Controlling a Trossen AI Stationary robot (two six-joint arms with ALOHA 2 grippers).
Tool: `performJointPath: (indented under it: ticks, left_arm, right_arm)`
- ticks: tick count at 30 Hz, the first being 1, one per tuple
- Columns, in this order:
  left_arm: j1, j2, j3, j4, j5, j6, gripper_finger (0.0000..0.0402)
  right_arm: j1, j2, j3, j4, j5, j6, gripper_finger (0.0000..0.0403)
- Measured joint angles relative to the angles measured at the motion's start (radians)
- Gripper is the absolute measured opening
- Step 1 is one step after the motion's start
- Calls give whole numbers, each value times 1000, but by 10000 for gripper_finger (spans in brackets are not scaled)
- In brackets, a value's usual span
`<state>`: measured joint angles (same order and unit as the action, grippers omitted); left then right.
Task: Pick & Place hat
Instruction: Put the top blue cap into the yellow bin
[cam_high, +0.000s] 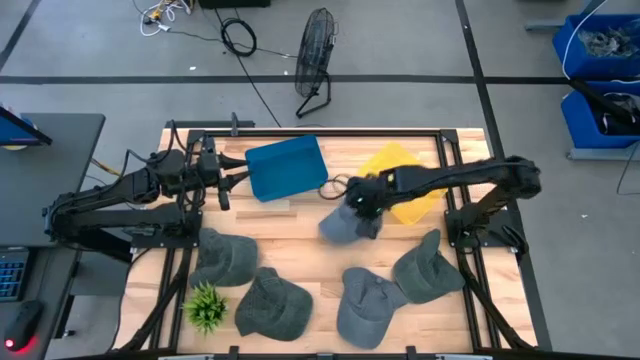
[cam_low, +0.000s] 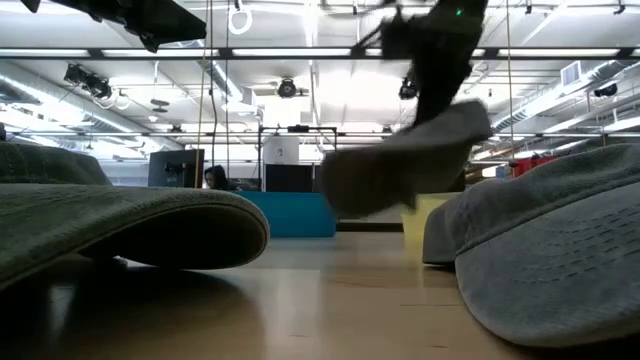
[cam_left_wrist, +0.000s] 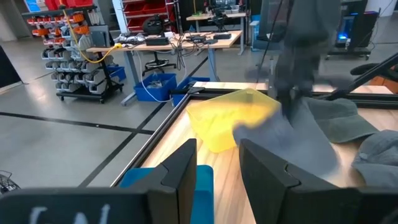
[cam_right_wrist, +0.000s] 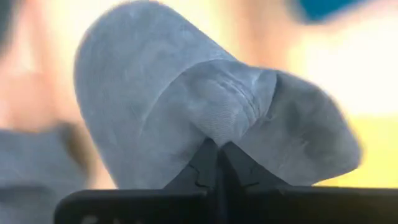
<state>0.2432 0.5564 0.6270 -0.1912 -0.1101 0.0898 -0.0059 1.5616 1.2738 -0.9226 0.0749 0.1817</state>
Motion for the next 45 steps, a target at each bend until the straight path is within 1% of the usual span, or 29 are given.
performJointPath:
  ticks: [3, 5, 6, 8, 12, 14, 16, 19, 21, 24, 29, 32, 35, 38, 40, 42, 45]
  left_arm:
    - [0, 0, 0, 0, 0, 0, 124]
    - [0, 1, 0, 0, 0, -1, 124]
    - [0, 1, 0, 0, 0, -1, 124]
    - [0, 1, 0, 0, 0, -1, 124]
    - [0, 0, 0, -3, 0, -1, 124]
    - [0, 1, 0, -9, 0, -1, 124]
    - [0, 1, 0, -17, 0, -1, 124]
    - [0, 1, 0, -37, 0, -1, 124]
    - [0, 1, 0, -53, 0, -1, 124]
    - [0, 0, 0, -61, 0, -1, 124]
    - [0, 1, 0, -61, 0, -1, 124]
    - [0, 0, 0, -61, 0, -1, 124]
    - [0, 1, 0, -58, 0, -1, 124]
    - [0, 0, 0, -52, 0, -2, 124]
    - [0, 1, 0, -52, 0, -2, 124]
    - [0, 0, 0, -52, 0, -2, 124]
    - [0, 1, 0, -53, 0, -2, 124]
  right_arm:
    - [0, -55, 71, -189, 216, 16, 3]
    - [-3, -92, 86, -258, 377, 89, 3]
    - [-8, -110, 87, -282, 431, 133, 3]
    - [-28, -138, 87, -320, 491, 222, 3]
    - [-66, -155, 87, -392, 536, 407, 3]
    - [-86, -153, 82, -439, 550, 508, 3]
    - [-108, -155, 46, -452, 572, 593, 3]
    - [-147, -153, -44, -447, 579, 705, 3]
    - [-170, -154, -125, -407, 566, 733, 4]
    - [-190, -152, -243, -282, 538, 734, 4]
    - [-215, -152, -375, -73, 440, 724, 5]
    - [-233, -153, -424, 38, 459, 681, 5]
    - [-265, -153, -452, 146, 515, 671, 5]
    - [-296, -153, -457, 259, 513, 602, 8]
    - [-311, -153, -457, 330, 506, 567, 13]
    - [-324, -153, -457, 393, 475, 560, 19]
    - [-334, -153, -457, 420, 427, 519, 32]
